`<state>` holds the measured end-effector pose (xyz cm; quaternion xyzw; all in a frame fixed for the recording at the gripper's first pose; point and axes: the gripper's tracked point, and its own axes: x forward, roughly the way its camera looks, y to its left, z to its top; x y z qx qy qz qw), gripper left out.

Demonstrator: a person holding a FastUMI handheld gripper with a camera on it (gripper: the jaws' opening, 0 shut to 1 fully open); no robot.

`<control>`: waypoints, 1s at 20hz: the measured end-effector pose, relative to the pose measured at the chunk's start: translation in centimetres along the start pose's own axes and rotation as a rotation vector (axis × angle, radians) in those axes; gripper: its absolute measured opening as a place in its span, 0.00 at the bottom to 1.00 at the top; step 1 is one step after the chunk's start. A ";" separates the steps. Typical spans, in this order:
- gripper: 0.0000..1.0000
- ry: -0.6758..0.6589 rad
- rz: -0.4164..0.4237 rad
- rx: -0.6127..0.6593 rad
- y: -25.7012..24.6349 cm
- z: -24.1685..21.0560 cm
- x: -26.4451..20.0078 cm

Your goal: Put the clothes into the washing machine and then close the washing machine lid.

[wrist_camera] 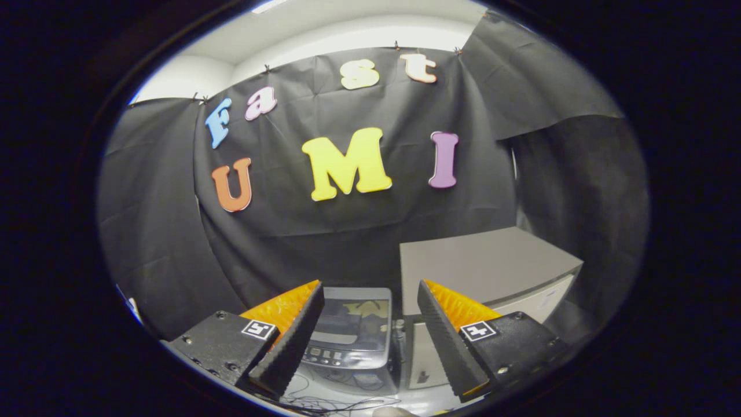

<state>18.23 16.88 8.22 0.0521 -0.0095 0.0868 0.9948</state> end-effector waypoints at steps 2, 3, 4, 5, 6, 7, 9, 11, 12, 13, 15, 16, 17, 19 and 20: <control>1.00 -0.013 -0.035 -0.005 -3.2 -0.1 -2.7; 1.00 -0.020 -0.053 -0.001 -4.7 -0.2 -3.8; 1.00 -0.026 -0.067 0.003 -6.2 -0.3 -4.9; 1.00 -0.034 -0.075 0.009 -7.4 -0.5 -5.9; 1.00 -0.039 -0.089 0.012 -8.9 -1.0 -6.9; 1.00 -0.039 -0.105 0.016 -10.6 -1.6 -7.6; 1.00 -0.038 -0.116 0.036 -13.2 -2.8 -9.3; 1.00 -0.050 -0.129 0.038 -15.7 -3.8 -10.6; 1.00 -0.053 -0.134 0.020 -16.9 -4.3 -11.4; 1.00 -0.057 -0.139 0.003 -18.0 -4.6 -12.3; 1.00 -0.065 -0.147 -0.029 -19.7 -4.8 -14.1; 1.00 -0.070 -0.144 -0.046 -20.1 -5.2 -14.8; 1.00 -0.074 -0.144 -0.071 -20.5 -5.5 -15.6; 1.00 -0.077 -0.148 -0.113 -21.2 -6.1 -17.0; 1.00 -0.070 -0.145 -0.119 -21.3 -6.5 -17.7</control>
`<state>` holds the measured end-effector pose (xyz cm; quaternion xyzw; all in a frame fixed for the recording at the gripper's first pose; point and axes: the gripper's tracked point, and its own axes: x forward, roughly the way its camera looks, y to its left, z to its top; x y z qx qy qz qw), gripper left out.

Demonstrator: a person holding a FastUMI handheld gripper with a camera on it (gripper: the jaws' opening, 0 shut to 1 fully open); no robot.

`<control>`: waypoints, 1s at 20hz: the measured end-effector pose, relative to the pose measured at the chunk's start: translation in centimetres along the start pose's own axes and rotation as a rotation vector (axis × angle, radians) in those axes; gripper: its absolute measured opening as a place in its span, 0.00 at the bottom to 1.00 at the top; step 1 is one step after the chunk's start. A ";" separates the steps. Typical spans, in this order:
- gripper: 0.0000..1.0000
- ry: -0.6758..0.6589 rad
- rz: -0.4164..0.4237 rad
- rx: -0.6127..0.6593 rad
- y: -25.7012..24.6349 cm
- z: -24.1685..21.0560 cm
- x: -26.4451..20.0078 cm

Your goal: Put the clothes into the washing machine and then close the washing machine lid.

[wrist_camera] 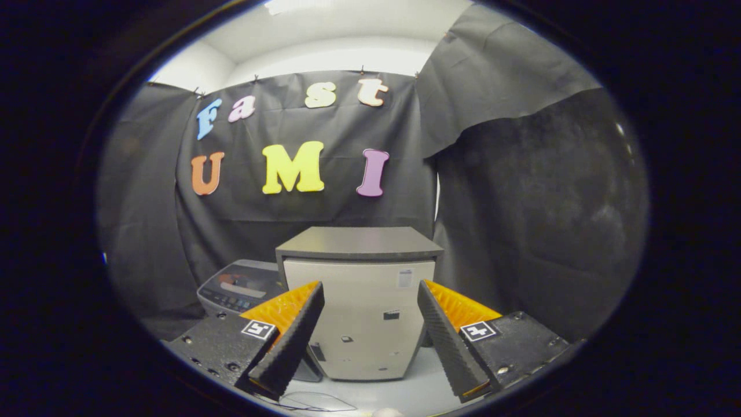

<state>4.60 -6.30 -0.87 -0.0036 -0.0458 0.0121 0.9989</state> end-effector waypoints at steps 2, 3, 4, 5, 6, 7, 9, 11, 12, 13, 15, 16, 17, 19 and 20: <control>1.00 0.025 0.008 0.020 -0.2 -1.0 -0.9; 1.00 0.035 0.009 0.029 -0.5 -1.4 -1.3; 1.00 0.044 0.008 0.036 -0.6 -1.7 -1.8; 1.00 0.048 0.009 0.040 -0.7 -1.9 -2.0; 1.00 0.051 0.010 0.038 -0.9 -2.2 -2.3; 1.00 0.054 0.007 0.037 -1.1 -2.2 -2.5; 1.00 0.054 0.006 0.046 -1.6 -2.1 -3.0; 1.00 0.054 -0.002 0.054 -2.1 -2.0 -3.2; 1.00 0.053 -0.006 0.053 -2.3 -1.9 -3.3; 1.00 0.047 -0.008 0.047 -2.4 -1.6 -3.3; 1.00 0.036 -0.003 0.034 -2.5 -1.2 -3.6; 1.00 0.037 0.003 0.041 -2.5 -1.1 -3.7; 1.00 0.038 0.010 0.046 -2.3 -1.0 -3.7; 1.00 0.037 0.013 0.046 -2.3 -0.8 -3.6; 1.00 0.044 0.013 0.042 -2.4 -1.0 -3.6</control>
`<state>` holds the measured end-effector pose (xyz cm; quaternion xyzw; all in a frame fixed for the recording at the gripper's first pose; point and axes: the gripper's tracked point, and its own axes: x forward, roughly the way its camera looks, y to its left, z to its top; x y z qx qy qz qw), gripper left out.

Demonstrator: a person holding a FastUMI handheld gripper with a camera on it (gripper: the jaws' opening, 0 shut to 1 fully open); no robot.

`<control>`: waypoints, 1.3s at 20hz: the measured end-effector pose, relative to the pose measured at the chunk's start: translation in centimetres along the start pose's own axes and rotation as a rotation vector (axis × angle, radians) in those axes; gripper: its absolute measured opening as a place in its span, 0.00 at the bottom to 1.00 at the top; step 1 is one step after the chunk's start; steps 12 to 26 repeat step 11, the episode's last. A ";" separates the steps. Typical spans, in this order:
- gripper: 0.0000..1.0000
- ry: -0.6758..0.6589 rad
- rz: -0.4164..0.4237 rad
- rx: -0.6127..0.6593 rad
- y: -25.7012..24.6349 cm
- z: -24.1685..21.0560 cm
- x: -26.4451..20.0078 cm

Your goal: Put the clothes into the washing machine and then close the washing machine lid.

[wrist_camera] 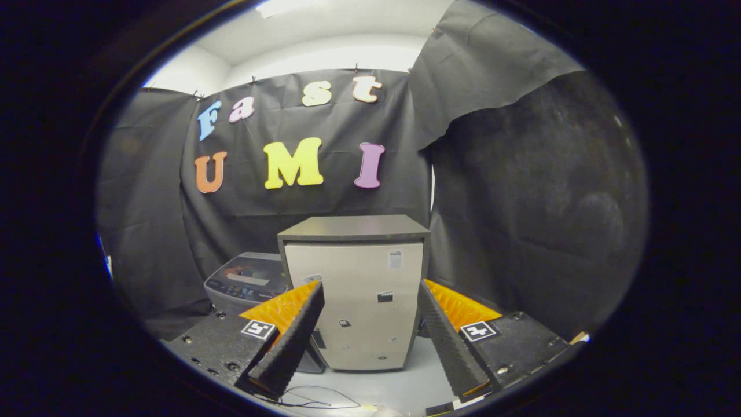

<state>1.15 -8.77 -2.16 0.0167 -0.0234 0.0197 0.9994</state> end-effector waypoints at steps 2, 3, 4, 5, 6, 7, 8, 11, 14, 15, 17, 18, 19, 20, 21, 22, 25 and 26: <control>1.00 0.002 0.008 -0.005 0.1 0.0 -0.2; 1.00 0.004 0.008 -0.006 0.0 0.1 -0.3; 1.00 0.005 0.013 -0.003 0.0 0.2 -0.4; 1.00 0.005 0.016 -0.004 0.1 0.3 -0.4; 1.00 0.007 0.014 -0.005 0.1 0.3 -0.3; 1.00 0.009 0.016 -0.004 0.1 0.3 -0.4; 1.00 0.007 0.018 -0.006 0.1 0.4 -0.4; 1.00 0.002 0.027 -0.020 0.4 0.7 -0.5; 1.00 0.002 0.027 -0.020 0.4 0.7 -0.5; 1.00 0.002 0.027 -0.020 0.4 0.7 -0.5; 1.00 0.002 0.027 -0.020 0.4 0.7 -0.5; 1.00 0.002 0.027 -0.020 0.4 0.7 -0.5; 1.00 0.002 0.027 -0.020 0.4 0.7 -0.5; 1.00 0.002 0.027 -0.020 0.4 0.7 -0.5; 1.00 0.002 0.027 -0.020 0.4 0.7 -0.5; 1.00 0.002 0.027 -0.020 0.4 0.7 -0.5; 1.00 0.002 0.027 -0.020 0.4 0.7 -0.5; 1.00 0.002 0.027 -0.020 0.4 0.7 -0.5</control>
